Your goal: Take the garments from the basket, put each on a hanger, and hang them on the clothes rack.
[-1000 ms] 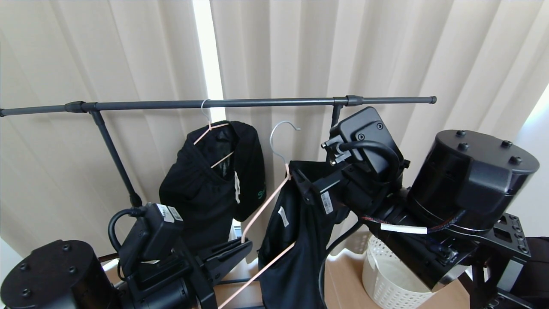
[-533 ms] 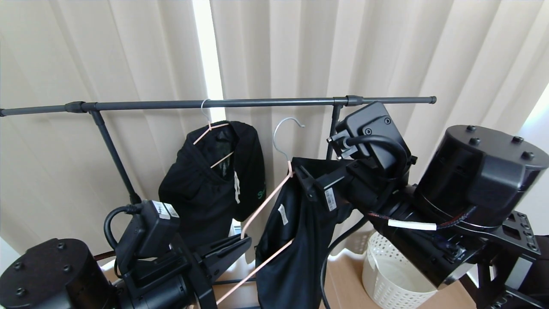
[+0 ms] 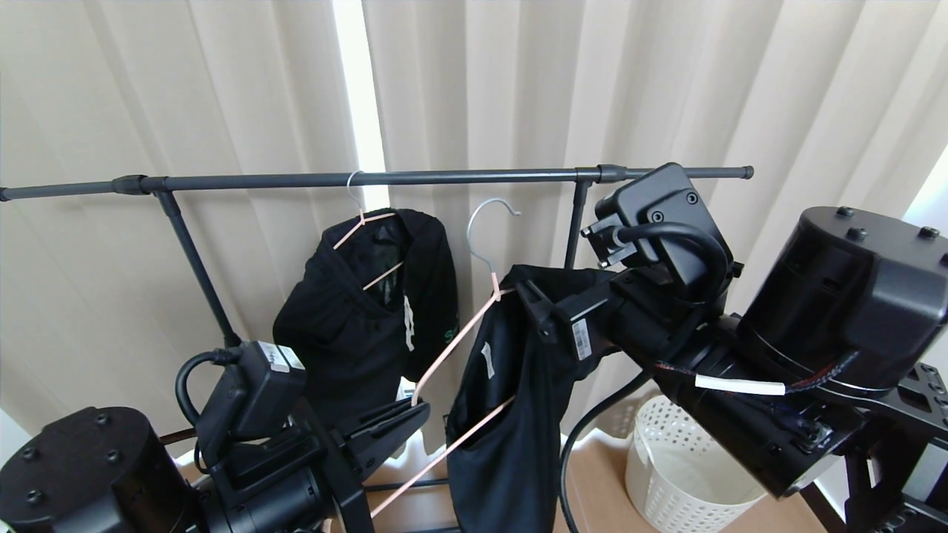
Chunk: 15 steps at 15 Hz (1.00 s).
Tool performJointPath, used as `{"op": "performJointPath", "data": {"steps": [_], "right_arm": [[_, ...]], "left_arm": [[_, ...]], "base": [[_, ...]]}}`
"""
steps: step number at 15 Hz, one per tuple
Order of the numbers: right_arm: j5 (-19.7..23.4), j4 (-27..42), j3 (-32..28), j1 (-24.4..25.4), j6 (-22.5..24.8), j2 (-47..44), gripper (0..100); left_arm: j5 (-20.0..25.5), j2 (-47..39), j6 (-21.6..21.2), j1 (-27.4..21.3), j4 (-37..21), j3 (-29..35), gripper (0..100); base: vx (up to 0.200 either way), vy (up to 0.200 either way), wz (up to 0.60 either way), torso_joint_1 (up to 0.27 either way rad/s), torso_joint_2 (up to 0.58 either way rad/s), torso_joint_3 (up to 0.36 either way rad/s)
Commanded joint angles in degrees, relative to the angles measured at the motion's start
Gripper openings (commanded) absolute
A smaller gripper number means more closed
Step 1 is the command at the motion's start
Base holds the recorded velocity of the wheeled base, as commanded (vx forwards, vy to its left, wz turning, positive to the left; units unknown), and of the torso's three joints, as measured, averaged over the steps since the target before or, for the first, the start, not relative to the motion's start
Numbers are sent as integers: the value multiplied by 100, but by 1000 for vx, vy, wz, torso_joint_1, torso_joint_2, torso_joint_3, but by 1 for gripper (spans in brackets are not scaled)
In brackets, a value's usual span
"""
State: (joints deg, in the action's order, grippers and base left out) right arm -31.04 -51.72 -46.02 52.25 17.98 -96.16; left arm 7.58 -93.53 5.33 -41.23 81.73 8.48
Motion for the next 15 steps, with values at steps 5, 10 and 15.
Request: {"op": "performJointPath", "data": {"steps": [5, 10, 15], "right_arm": [[19, 13, 67, 40, 4, -43, 100], [36, 13, 155, 101, 4, -8, 100], [203, 22, 225, 101, 39, 89, 100]], "left_arm": [[-2, 1, 3, 54, 274, -14, 0], [-2, 10, 3, 80, 274, -14, 0], [42, 19, 3, 194, 274, -31, 0]], "base": [[0, 0, 0, 0, 0, 0], [0, 0, 0, 0, 0, 0], [0, 0, 0, 0, 0, 0]]}}
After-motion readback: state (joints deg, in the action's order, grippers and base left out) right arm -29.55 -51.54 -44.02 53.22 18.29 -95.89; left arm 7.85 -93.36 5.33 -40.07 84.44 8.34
